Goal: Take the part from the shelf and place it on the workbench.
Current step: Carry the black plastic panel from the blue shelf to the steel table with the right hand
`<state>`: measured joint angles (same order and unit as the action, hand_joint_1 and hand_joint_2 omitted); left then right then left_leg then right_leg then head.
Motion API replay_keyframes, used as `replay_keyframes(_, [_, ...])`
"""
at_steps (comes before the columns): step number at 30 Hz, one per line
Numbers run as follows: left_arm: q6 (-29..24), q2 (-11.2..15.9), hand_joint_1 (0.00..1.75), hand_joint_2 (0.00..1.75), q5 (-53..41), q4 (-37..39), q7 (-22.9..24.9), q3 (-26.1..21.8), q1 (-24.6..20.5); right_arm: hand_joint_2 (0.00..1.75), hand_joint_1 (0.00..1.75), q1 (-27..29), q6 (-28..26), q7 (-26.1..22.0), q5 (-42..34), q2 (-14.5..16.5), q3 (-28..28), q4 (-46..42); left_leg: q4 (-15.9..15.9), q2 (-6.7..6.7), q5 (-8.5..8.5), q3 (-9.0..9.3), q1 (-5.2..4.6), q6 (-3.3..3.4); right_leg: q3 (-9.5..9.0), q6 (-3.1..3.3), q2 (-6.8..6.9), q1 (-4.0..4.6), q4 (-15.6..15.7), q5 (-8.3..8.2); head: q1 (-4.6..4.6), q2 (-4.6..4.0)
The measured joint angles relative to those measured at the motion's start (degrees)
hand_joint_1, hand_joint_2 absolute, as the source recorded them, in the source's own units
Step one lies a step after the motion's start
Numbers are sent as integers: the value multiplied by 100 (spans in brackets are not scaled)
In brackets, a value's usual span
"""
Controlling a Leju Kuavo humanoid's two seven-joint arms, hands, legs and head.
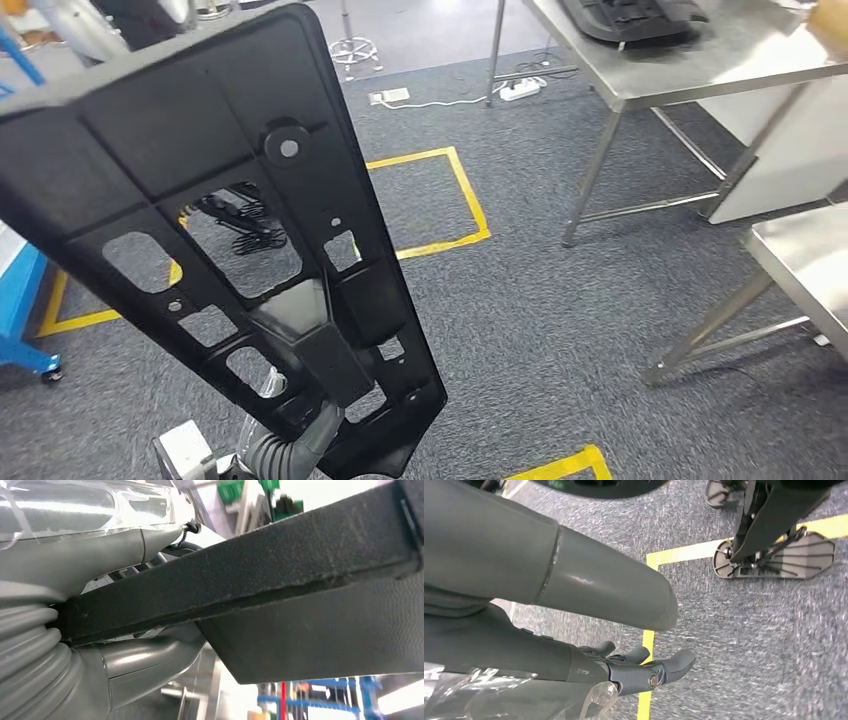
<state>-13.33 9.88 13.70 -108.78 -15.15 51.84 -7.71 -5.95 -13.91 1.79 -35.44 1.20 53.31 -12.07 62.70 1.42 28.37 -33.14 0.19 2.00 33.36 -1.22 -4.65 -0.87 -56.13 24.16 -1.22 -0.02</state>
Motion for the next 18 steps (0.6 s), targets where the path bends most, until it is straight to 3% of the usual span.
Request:
replay_keyframes(2, [8,0,175,175,9,0,-3,-1,-4,0,0,-10,-7,-18,-5,19,0,0,-630,213,-231,273,-46,73,17,-62,-96,-17,6,-27,4,0])
replay_keyframes(3, [10,0,175,175,10,0,-5,-1,-7,0,0,-6,-9,-23,-6,26,0,0,-720,257,-245,300,-65,98,31,-106,-128,-30,14,-42,8,0])
replay_keyframes(5, [13,-4,175,175,10,0,-8,-1,-16,0,0,15,-10,-31,-8,27,1,0,-773,177,-294,306,-74,142,42,-190,-175,-45,51,-71,14,0])
replay_keyframes(6, [14,-12,175,175,11,0,-8,-1,-21,0,0,21,-11,-31,-9,22,1,0,-838,128,-341,328,-68,162,56,-207,-96,-34,26,-49,8,0])
replay_keyframes(7, [14,-20,175,175,12,0,-10,-2,-24,0,0,17,-10,-32,-11,20,2,0,-901,69,-388,348,-60,180,111,-221,27,-22,-88,39,2,0])
replay_keyframes(9, [15,-31,175,175,15,3,-9,-3,-18,0,0,-1,-9,-32,-13,16,2,0,-972,-74,-439,365,-71,197,378,-245,308,-5,-686,403,-23,0])
replay_keyframes(11, [15,-31,175,175,15,9,-6,-2,-4,0,0,-8,-9,-31,-18,15,2,0,-970,-230,-443,346,-99,208,678,-280,379,-5,-1383,724,-38,0])
replay_keyframes(12, [15,-32,175,175,15,13,-7,-1,1,0,0,-5,-9,-30,-21,15,2,0,-968,-306,-443,339,-114,211,714,-289,386,-5,-1511,750,-38,0])
replay_keyframes(13, [15,-32,175,175,15,14,-7,0,1,0,0,1,-9,-29,-26,12,2,0,-967,-377,-444,335,-128,213,614,-286,402,-1,-1386,667,-39,0])
replay_keyframes(16, [15,-39,175,175,17,16,-8,-2,-2,0,0,6,-11,-28,-35,-13,2,0,-962,-563,-441,344,-169,207,-136,-185,646,58,-140,207,-35,0])
replay_keyframes(18, [15,-44,175,175,14,18,-8,-2,-5,0,0,6,-12,-31,-27,-30,2,0,-952,-656,-436,346,-180,184,-344,-95,758,114,259,98,-33,1])
